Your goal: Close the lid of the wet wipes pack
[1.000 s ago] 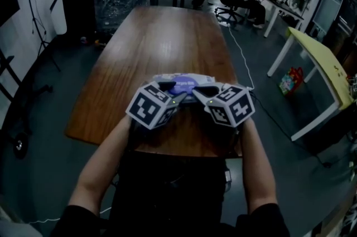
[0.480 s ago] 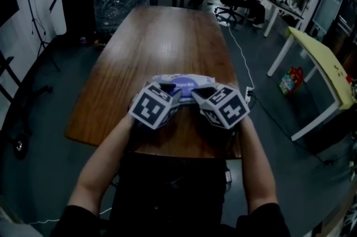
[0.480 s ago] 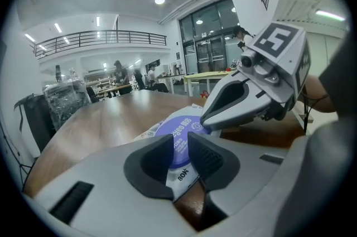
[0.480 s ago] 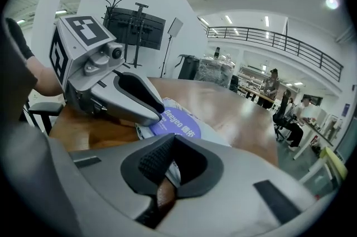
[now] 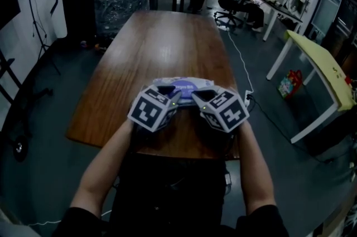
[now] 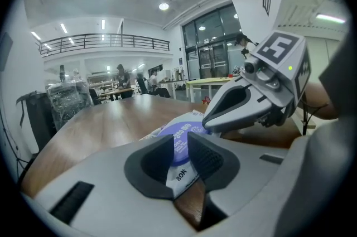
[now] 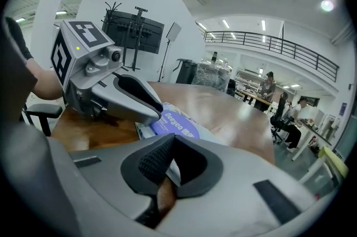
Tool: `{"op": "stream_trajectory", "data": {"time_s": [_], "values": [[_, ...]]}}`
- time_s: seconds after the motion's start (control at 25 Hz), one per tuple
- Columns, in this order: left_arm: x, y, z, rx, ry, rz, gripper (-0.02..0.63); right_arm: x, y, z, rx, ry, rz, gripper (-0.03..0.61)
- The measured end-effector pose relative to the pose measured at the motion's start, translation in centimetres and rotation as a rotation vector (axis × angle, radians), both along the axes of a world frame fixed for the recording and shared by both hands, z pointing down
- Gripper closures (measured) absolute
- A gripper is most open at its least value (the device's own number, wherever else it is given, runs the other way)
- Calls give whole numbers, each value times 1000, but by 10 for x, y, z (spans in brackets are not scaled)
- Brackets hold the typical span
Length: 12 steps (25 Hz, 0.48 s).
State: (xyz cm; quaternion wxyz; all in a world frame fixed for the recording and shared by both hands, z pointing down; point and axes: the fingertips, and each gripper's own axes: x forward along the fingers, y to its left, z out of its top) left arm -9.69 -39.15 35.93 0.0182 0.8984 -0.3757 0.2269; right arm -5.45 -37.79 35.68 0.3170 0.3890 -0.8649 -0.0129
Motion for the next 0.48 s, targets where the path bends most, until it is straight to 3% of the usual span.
{"op": "stream_trajectory", "data": {"time_s": [0.2, 0.48], "values": [[-4, 12, -25, 75, 88, -27, 529, -2, 12, -22, 74, -65, 14, 568], [-16, 45, -58, 210, 192, -65, 601, -16, 47, -57, 220, -220, 41, 569]]}}
